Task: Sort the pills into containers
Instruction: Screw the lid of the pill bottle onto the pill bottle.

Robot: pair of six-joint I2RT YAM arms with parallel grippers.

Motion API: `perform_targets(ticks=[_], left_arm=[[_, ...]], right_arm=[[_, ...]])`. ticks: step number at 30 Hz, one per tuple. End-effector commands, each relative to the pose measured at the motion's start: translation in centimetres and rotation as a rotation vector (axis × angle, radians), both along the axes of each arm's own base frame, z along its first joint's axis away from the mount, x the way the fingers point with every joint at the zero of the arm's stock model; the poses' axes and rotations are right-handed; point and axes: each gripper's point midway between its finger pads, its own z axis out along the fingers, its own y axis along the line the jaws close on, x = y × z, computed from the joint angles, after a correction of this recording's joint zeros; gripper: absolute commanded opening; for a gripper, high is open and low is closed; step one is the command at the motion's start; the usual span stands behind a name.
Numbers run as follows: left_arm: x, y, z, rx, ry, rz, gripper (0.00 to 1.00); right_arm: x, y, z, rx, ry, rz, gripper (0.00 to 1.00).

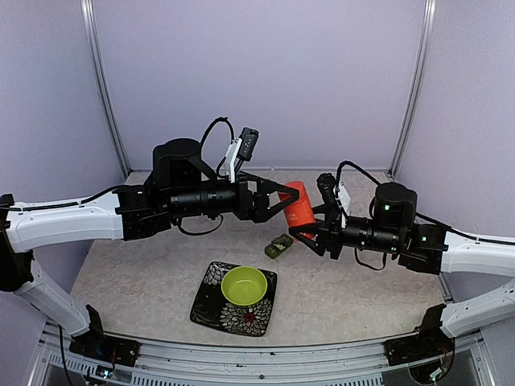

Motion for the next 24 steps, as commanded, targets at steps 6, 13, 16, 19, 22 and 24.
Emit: perform_targets(ticks=[6,13,16,19,22,24], left_arm=[[-0.8,-0.5,0.1,-0.018,0.016,-0.035,0.99],[-0.2,-0.5,-0.6,-0.001,0.021,0.003,0.99],[0.8,0.0,-1.1,0.017,0.027,0.052,0.99],[1.5,0.4,-1.3,0.023,0.039,0.085,0.99],[1.4,0.3,-1.4,0.017,0.044,0.073,0.99],[1.2,0.0,-1.6,0.020,0.053,0.056,0.99]], right_arm=[[1.0,0.7,-0.8,-0.036,0.005,-0.017,0.13],[0.6,0.6,-0.6,-0.024,-0.001,-0.005,0.13],[0.5,0.3,0.0,-0.012,-0.012,-0.010,0.13],[0.4,0.0,0.4,-0.008,-0.021,-0.017,0.13],[0.5,-0.1,0.3,-0.010,-0.022,-0.020,0.13],[0.5,0.0,0.3,-0.008,-0.021,-0.019,0.12]])
